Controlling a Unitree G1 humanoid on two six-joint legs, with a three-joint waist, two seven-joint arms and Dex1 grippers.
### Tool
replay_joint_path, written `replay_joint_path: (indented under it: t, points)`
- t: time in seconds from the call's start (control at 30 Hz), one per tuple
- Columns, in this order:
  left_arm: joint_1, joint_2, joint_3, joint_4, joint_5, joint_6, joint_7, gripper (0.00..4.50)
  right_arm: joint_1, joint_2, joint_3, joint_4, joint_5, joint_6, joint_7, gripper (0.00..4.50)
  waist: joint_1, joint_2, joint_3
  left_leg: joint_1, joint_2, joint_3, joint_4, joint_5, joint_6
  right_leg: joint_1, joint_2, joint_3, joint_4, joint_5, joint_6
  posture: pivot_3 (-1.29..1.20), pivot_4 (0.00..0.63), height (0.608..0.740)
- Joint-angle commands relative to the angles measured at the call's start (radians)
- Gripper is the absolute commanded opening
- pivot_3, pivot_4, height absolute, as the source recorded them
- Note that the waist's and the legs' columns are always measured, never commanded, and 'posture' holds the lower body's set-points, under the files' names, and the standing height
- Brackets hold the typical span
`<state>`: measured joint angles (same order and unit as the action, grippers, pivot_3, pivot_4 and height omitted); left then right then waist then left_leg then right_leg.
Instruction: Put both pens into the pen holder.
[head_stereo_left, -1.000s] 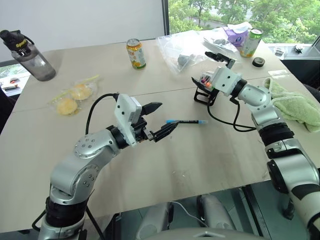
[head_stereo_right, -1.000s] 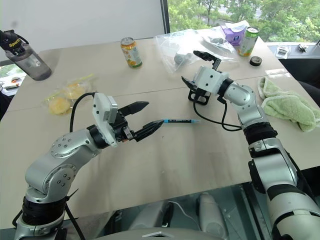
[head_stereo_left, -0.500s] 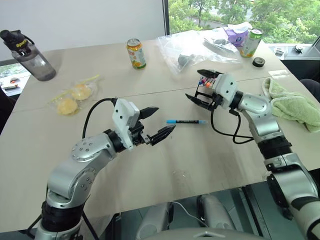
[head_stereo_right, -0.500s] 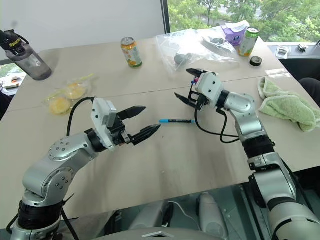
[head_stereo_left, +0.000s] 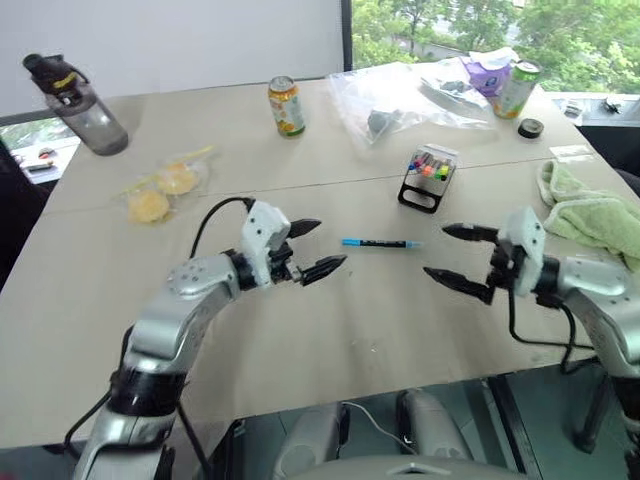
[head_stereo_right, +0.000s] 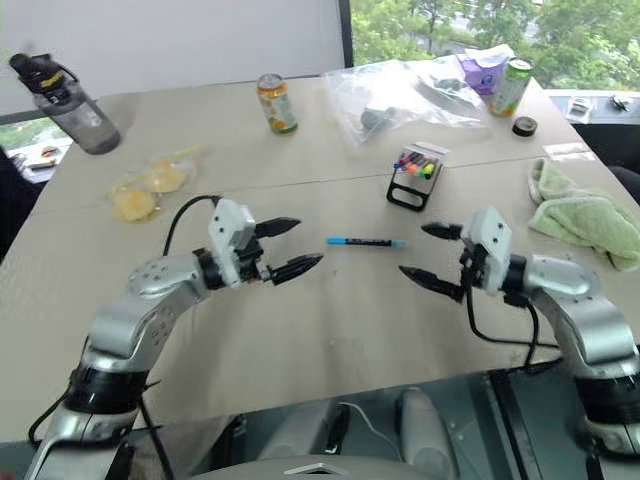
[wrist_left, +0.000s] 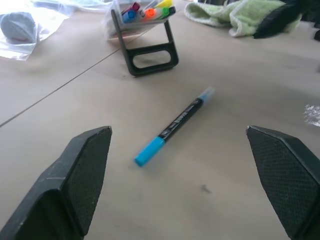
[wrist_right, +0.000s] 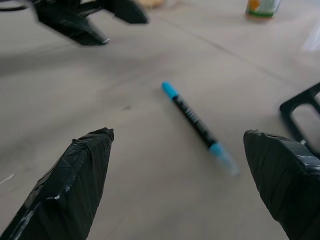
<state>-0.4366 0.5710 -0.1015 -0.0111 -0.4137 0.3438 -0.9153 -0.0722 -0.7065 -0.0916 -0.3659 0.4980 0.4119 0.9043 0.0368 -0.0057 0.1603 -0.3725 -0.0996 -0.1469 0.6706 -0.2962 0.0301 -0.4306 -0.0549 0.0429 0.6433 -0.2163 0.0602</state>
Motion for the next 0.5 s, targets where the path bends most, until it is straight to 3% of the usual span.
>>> replay_joint_path:
  t: [0.03,0.27,0.5]
  points:
    - [-0.18,-0.044,-0.071,0.304,0.094,-0.176,-0.166,4.5,0.094,-0.017,-0.142,-0.119,0.045,0.043,-0.064,4.44,-0.001,0.0,0.0,0.0,0.0,0.001,0.001,0.0,0.0,0.0,0.0,0.002,0.0,0.0,0.0,0.0,0.15,0.739]
    - [-0.49,-0.163,-0.158,0.863,0.273,-0.457,-0.335,4.5,0.319,-0.016,-0.293,-0.231,0.082,0.039,-0.068,4.44,-0.013,-0.002,0.0,-0.004,-0.001,0.001,0.002,0.0,0.001,-0.002,0.0,0.001,-0.001,0.001,0.001,0.0,0.15,0.739]
    - [-0.614,-0.247,-0.193,1.141,0.416,-0.617,-0.354,4.5,0.362,0.012,-0.318,-0.28,0.095,0.042,-0.12,4.44,-0.032,-0.003,0.0,-0.006,-0.001,0.002,0.005,0.0,0.001,-0.004,0.001,0.003,0.002,0.001,0.002,0.0,0.15,0.739]
